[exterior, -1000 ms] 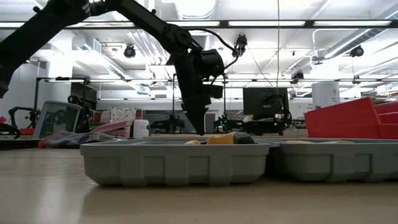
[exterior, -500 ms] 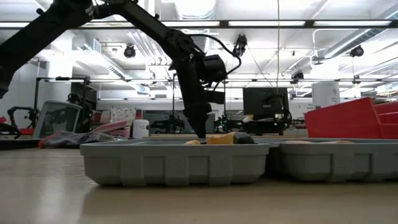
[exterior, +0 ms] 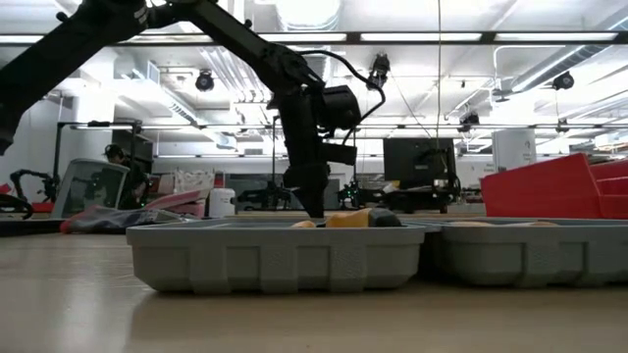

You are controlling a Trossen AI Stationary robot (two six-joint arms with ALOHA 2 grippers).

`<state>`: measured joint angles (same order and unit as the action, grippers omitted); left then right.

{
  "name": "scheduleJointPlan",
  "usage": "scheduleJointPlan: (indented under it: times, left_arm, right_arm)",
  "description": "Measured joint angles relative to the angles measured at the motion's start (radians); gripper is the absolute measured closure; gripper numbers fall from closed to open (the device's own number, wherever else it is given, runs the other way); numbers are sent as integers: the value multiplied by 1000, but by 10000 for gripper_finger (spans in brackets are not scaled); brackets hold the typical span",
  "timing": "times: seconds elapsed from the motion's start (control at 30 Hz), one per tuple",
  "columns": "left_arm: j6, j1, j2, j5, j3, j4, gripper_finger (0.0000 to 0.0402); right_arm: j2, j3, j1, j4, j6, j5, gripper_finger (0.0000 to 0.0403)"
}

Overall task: Prefit tool cases
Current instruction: Put the nut driver into the pre-fit tool case

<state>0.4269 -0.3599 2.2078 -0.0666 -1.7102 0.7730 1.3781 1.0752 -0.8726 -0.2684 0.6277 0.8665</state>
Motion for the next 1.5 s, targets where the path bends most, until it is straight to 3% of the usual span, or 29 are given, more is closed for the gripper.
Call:
scheduleJointPlan:
  times: [0.27,0.37,0.53,0.8,1.07,1.23,1.5]
  left_arm:
    - [-77,6,-1,-4,-20,62,391]
    - [-93,12,-6,-4,-48,64,394]
    - [-124,27,-6,-3,-121,56,348]
    - [-462,30,-1,1,-159,1,264]
    - [-738,33,0,4,-161,-14,222]
    - [-736,31,0,-79,-161,2,204]
    - [-683,17,0,-54,-160,11,174]
  right_arm:
    - [-2,0,0,3,0,0,273]
    - [-2,0,0,6,-2,0,275]
    - [-2,0,0,15,-2,0,283]
    - [-2,0,0,20,-7,0,280]
    - [-2,16,0,24,-30,0,277]
    - [-2,53,0,26,-75,0,286]
    - [-3,69,0,24,-108,0,282]
